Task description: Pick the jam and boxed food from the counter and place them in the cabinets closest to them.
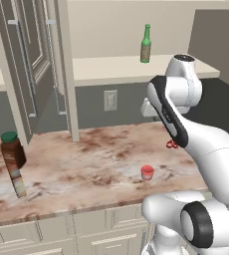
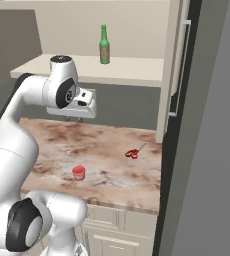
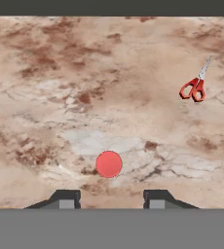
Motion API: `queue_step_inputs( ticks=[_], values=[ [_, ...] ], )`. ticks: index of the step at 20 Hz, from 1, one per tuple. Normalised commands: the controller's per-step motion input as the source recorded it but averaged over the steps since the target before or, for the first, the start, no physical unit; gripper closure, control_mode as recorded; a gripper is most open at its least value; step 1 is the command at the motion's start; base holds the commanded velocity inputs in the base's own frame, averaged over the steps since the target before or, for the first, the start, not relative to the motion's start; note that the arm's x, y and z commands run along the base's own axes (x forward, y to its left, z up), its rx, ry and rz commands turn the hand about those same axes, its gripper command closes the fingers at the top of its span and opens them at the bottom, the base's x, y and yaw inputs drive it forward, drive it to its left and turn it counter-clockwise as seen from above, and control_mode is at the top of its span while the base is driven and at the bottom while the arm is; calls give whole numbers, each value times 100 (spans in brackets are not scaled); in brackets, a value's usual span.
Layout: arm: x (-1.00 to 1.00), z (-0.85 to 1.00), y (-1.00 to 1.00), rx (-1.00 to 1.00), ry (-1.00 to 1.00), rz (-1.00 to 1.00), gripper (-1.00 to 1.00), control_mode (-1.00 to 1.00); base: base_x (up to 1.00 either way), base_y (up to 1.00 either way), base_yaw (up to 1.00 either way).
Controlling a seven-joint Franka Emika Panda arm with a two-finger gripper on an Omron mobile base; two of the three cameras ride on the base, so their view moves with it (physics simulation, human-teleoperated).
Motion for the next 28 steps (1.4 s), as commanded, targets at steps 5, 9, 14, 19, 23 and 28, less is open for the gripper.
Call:
queue_step_inputs(
  ticks=[5,9,14,19,23,28],
  values=[
    [-16,-3,0,0,0,0,-100,-100,0,0,0],
    [-17,-7,0,0,0,0,-100,-100,0,0,0],
    [-2,-12,0,0,2,0,-100,-100,0,0,0],
    [0,-30,0,0,2,0,-100,-100,0,0,0],
    [0,-33,0,0,0,0,-100,-100,0,0,0],
    [0,-35,1,0,0,0,-100,-100,0,0,0]
  ],
)
